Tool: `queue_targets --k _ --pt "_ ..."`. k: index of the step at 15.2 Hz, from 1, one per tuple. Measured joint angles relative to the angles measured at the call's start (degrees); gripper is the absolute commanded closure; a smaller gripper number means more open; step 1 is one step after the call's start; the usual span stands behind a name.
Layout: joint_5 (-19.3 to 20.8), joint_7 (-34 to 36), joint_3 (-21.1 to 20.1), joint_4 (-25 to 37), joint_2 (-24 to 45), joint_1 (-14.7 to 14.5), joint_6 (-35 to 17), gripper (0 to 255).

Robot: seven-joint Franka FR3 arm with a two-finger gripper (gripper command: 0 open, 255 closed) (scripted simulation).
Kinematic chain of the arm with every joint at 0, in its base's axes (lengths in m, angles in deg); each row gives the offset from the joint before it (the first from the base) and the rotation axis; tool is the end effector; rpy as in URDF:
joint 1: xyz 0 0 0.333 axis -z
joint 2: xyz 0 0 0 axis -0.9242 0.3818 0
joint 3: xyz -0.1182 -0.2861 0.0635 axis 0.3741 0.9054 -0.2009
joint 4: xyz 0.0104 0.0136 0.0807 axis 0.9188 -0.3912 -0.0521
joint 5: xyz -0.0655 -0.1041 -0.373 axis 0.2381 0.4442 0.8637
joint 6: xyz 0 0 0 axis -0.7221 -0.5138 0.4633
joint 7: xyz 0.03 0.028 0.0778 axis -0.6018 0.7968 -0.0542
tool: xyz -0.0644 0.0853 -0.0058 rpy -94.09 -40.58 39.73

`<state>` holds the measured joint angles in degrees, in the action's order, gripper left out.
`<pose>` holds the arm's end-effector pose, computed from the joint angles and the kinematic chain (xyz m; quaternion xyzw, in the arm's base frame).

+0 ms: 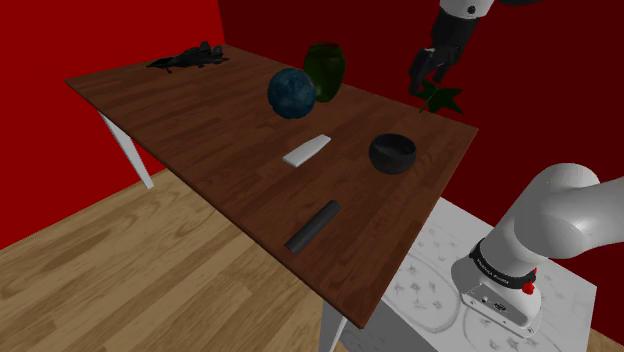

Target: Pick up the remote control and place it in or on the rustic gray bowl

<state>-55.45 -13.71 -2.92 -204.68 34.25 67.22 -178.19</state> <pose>0.3246 -0.0081 0.6137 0.9940 -0.0647 0.0778 0.0410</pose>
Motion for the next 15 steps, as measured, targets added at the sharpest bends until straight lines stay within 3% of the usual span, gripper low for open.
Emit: queue_targets --k 4,8,15 --pt "-1.4 5.9 -2.4 -0.5 2.6 1.0 -2.3 0" --pt "-3.8 17.6 -7.0 -1.0 8.3 2.6 -6.9 0" --pt "-5.7 38.5 -14.3 3.8 22.4 6.0 -13.9 0"
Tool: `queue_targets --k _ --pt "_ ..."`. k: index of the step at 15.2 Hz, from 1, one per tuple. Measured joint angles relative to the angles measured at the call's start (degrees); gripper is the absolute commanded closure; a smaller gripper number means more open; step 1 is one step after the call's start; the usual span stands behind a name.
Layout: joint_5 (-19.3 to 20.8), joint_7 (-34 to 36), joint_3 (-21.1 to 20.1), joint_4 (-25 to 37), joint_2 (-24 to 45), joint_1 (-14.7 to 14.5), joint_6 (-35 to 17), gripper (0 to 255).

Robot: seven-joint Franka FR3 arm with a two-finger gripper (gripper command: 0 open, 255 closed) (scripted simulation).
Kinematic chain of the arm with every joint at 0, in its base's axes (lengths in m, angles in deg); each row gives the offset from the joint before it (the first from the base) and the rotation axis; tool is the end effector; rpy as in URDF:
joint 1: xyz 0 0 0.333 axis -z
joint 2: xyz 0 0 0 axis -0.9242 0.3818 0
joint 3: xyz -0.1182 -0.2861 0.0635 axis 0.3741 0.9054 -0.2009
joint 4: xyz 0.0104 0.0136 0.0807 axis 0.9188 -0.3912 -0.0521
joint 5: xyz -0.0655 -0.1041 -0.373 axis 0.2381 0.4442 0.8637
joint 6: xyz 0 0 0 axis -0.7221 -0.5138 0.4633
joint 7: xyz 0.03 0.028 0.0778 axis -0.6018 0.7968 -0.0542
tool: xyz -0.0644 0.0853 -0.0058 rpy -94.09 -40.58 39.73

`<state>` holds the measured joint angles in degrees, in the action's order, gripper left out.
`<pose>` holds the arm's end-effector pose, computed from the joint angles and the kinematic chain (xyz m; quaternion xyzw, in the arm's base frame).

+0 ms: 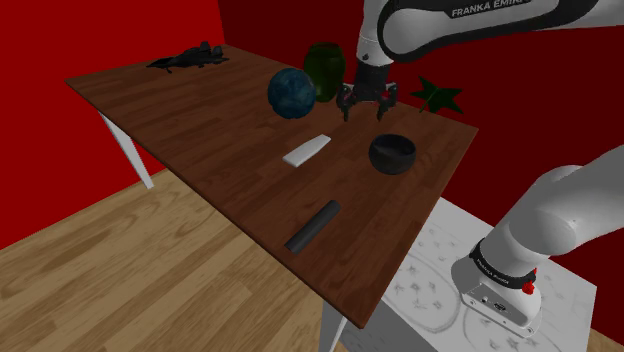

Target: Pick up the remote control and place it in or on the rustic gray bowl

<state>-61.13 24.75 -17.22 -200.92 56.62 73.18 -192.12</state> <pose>0.4411 0.0754 0.5128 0.9419 -0.3319 0.0453 0.0256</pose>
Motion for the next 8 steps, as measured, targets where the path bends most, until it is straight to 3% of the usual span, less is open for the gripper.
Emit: queue_targets --k 8 --pt "2.5 23.0 -4.3 9.9 18.8 2.8 -6.1 0"
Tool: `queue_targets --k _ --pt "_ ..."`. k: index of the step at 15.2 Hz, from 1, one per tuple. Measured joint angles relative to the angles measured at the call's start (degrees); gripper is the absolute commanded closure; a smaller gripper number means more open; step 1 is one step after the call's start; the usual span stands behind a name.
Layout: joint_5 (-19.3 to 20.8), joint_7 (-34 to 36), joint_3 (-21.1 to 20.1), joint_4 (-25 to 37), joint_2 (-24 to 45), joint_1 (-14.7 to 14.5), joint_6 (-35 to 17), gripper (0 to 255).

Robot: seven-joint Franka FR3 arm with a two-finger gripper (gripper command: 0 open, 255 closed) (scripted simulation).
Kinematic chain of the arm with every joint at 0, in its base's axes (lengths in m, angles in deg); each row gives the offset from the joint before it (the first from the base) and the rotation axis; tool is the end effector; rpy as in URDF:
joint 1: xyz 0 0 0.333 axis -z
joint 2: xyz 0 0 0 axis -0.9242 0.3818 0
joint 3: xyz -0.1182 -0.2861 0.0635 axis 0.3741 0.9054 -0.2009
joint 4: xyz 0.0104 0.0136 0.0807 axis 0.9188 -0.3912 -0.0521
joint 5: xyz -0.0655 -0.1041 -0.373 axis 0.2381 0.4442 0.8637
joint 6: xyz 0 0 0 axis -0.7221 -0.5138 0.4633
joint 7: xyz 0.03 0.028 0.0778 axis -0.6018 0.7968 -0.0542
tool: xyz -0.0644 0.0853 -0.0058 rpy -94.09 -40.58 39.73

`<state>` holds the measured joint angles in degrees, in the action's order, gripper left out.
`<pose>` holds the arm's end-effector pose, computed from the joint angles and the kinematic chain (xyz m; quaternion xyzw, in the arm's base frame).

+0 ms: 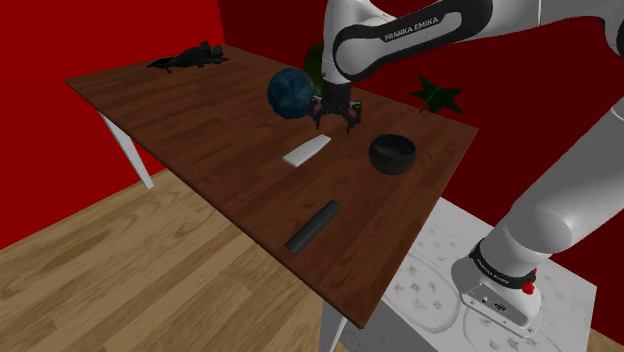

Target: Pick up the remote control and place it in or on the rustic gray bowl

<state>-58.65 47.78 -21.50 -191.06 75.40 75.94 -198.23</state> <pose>0.5282 0.0933 0.4481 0.8725 -0.4878 0.0226 0.0145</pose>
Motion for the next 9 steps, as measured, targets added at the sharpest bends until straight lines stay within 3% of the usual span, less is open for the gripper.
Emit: queue_targets --k 9 --pt "3.3 22.3 1.6 14.8 20.2 -1.1 -3.2 0"
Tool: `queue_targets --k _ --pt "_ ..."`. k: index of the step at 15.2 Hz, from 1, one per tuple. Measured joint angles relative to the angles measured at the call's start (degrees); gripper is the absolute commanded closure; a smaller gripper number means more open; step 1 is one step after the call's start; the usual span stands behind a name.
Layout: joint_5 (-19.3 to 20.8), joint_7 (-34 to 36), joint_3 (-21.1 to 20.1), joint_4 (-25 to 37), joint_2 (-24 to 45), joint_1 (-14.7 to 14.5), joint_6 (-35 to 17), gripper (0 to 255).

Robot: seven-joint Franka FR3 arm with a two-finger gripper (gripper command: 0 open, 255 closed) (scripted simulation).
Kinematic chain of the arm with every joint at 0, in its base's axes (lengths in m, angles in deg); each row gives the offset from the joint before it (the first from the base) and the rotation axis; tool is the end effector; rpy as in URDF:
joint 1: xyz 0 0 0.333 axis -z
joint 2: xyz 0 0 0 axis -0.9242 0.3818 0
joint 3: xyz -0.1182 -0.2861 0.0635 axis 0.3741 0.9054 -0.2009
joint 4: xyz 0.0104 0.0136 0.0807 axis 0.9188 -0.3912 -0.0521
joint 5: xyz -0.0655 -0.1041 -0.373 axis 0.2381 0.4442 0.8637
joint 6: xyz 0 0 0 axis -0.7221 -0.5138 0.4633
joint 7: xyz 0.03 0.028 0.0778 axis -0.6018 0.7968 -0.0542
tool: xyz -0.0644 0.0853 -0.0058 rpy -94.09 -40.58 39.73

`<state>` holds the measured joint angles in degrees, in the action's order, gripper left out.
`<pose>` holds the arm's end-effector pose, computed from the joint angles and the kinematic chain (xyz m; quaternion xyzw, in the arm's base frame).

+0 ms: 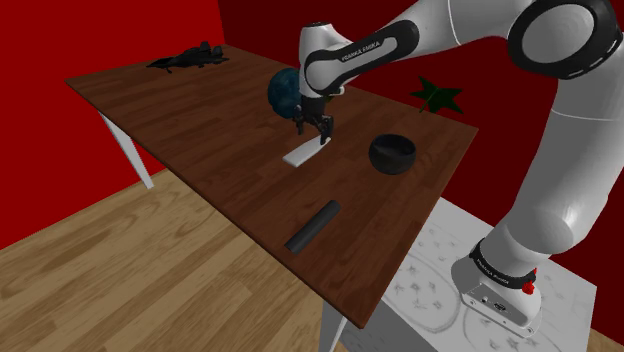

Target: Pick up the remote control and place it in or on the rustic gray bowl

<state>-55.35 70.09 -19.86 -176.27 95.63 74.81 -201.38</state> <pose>0.6208 0.0883 0.3751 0.7656 -0.6433 -0.0033 0.0016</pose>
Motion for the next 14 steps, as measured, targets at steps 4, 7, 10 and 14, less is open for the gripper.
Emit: queue_targets --k 4,7,10,14 --pt "0.6 2.1 0.7 0.9 3.2 -0.3 -2.1 0" --pt "1.0 2.4 0.9 0.4 4.3 -0.4 -3.7 0" --pt "1.2 2.6 1.0 -0.1 4.9 -0.5 -4.7 0" --pt "1.2 2.6 1.0 -0.1 5.0 -0.5 -4.9 0"
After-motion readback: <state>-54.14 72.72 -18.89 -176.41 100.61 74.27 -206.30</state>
